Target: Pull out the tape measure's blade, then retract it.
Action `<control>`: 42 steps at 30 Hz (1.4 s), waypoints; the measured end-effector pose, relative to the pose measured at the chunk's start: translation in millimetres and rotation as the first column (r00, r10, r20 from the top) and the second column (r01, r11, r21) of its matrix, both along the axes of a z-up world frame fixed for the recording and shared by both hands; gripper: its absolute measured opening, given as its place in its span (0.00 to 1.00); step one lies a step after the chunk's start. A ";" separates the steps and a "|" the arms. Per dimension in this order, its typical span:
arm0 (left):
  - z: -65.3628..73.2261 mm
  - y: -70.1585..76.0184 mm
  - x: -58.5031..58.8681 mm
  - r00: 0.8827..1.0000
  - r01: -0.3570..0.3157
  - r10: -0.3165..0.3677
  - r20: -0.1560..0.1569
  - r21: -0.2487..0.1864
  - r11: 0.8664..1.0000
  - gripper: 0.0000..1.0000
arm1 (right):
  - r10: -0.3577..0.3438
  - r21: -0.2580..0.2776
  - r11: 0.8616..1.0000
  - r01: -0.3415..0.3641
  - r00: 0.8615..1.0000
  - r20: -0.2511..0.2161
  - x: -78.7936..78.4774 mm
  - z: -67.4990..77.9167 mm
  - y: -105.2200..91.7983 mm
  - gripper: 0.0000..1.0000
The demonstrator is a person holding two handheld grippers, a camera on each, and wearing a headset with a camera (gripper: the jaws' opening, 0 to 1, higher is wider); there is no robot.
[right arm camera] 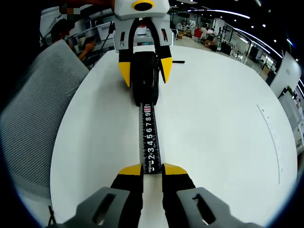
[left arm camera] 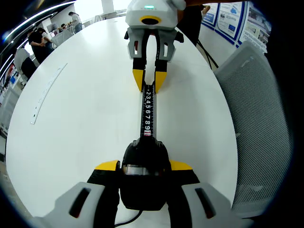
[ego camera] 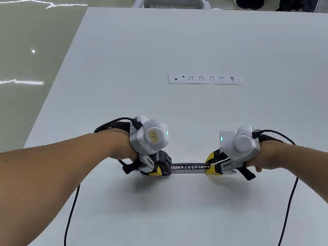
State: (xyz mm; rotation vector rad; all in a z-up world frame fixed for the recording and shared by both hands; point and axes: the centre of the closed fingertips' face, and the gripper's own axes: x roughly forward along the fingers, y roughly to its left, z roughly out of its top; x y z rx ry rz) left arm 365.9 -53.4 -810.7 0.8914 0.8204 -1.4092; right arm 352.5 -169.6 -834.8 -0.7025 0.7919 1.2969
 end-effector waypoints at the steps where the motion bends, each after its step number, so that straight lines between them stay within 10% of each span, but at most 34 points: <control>1: 0.0 0.0 0.1 1.000 0.000 0.000 0.000 0.000 1.000 0.34 | 0.002 -0.001 1.000 -0.002 1.000 0.001 0.2 0.0 -0.5 0.13; 42: -0.6 -0.4 -0.3 1.000 0.001 -0.001 0.000 0.004 1.000 0.34 | 0.006 -0.029 1.000 -0.006 1.000 0.004 -2.0 -0.7 -17.8 0.13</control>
